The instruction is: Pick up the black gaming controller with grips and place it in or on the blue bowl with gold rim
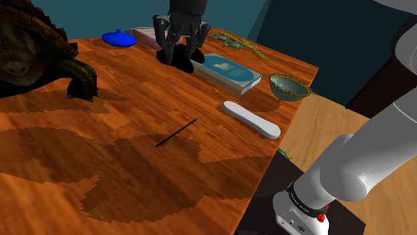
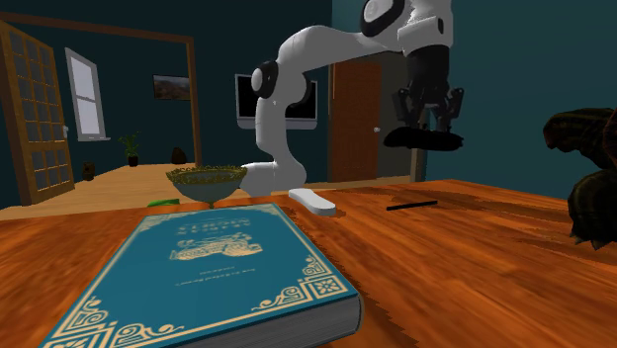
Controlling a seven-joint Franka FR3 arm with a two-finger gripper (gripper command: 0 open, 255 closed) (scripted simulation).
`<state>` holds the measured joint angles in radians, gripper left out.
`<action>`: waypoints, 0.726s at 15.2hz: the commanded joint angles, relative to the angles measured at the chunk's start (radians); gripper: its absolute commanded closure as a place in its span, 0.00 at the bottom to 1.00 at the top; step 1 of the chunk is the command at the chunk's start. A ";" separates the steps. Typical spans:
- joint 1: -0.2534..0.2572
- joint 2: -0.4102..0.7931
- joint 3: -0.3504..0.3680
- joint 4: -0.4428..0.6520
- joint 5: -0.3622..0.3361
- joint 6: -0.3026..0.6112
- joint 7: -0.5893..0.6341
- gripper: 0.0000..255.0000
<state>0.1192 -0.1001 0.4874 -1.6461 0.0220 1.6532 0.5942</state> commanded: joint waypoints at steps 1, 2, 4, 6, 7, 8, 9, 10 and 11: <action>0.001 0.012 0.003 0.044 -0.006 -0.033 0.005 1.00; 0.001 0.017 0.004 0.063 -0.008 -0.048 0.007 1.00; -0.009 -0.022 -0.013 0.026 0.011 -0.046 -0.021 1.00; -0.025 -0.099 -0.048 -0.050 0.044 -0.040 -0.076 1.00; -0.030 -0.134 -0.067 -0.085 0.058 -0.039 -0.102 1.00; -0.035 -0.169 -0.087 -0.118 0.070 -0.039 -0.128 1.00; -0.039 -0.202 -0.106 -0.150 0.079 -0.040 -0.154 1.00; -0.043 -0.234 -0.125 -0.180 0.087 -0.042 -0.179 1.00; -0.046 -0.265 -0.145 -0.209 0.093 -0.044 -0.203 1.00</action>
<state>0.0778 -0.3335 0.3635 -1.8255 0.1080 1.6103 0.4191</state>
